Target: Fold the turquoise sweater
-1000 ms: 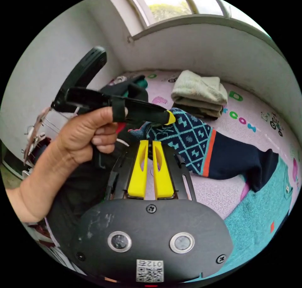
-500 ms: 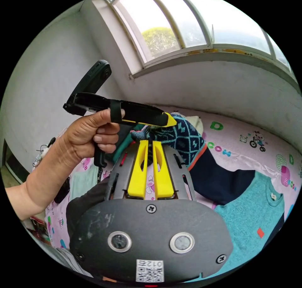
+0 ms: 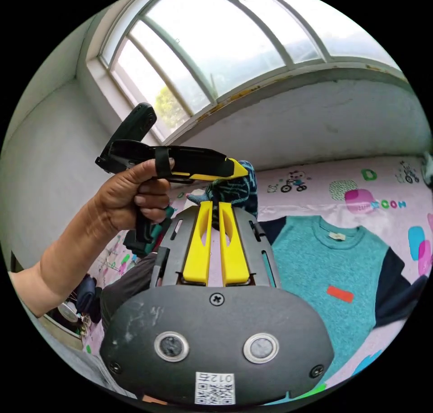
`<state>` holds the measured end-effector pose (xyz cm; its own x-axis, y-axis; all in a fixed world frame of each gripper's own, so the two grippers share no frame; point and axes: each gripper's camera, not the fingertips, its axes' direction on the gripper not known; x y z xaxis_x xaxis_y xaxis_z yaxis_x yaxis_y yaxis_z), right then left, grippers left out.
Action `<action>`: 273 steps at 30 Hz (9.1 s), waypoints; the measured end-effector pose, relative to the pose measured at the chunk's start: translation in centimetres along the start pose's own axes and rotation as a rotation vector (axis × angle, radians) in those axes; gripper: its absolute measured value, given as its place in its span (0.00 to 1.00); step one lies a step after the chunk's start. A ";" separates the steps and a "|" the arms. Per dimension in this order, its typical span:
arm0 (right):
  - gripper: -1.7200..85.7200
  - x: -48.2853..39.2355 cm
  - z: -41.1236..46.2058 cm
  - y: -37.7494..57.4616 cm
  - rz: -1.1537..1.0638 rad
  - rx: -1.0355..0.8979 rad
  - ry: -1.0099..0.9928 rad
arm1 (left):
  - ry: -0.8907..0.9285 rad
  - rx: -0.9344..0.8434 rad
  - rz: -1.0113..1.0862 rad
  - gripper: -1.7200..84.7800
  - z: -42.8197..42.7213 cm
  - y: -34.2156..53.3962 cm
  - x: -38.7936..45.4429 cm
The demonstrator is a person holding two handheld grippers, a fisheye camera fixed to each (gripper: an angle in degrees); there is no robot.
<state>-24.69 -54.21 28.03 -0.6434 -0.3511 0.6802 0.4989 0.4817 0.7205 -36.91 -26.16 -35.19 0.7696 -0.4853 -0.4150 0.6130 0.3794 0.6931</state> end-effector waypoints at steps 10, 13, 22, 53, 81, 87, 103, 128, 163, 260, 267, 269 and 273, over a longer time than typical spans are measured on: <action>0.02 18.5 -8.5 6.8 0.251 0.091 0.015 | -0.028 -0.195 0.141 0.04 16.2 -5.4 14.6; 0.02 23.4 -9.5 9.1 0.343 0.104 0.016 | -0.031 -0.236 0.191 0.04 20.6 -6.0 17.9; 0.03 37.7 -10.7 17.3 0.819 0.186 0.027 | -0.055 -0.126 0.313 0.06 20.3 -3.1 18.8; 0.02 39.1 -7.4 6.6 0.537 -0.083 0.437 | -0.765 -0.238 0.584 0.03 30.6 10.0 22.2; 0.01 41.7 -7.8 17.3 0.627 -0.115 0.445 | -0.270 0.105 0.097 0.03 17.5 14.3 5.5; 0.01 40.8 -7.6 17.5 0.576 -0.151 0.488 | -0.282 0.025 0.002 0.03 20.6 9.5 3.1; 0.02 39.0 -12.0 21.6 0.638 -0.086 0.445 | -0.476 -0.001 -0.021 0.02 23.5 7.4 -0.9; 0.05 42.9 -35.3 34.0 1.133 0.548 0.508 | -0.325 0.049 0.096 0.03 25.4 10.4 8.7; 0.08 30.2 -16.1 28.2 0.567 0.030 0.394 | -0.326 0.001 0.673 0.11 32.4 16.2 25.9; 0.01 13.4 -5.9 22.8 0.486 -0.182 0.446 | -0.071 0.139 -0.111 0.03 21.4 30.7 -1.2; 0.01 4.6 -8.3 26.5 0.410 -0.159 0.443 | -0.031 0.125 -0.060 0.03 19.3 36.3 2.4; 0.01 2.3 -10.7 29.2 0.404 -0.144 0.500 | -0.006 0.074 -0.051 0.03 19.2 37.2 2.6; 0.01 2.4 -14.0 32.9 0.491 -0.156 0.552 | -0.003 -0.001 -0.051 0.03 18.7 39.3 1.6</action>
<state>-1.66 -50.44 55.21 0.0381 -0.4964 0.8673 0.7564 0.5815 0.2996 -14.97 -26.73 2.36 0.7370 -0.5064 -0.4476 0.6513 0.3551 0.6707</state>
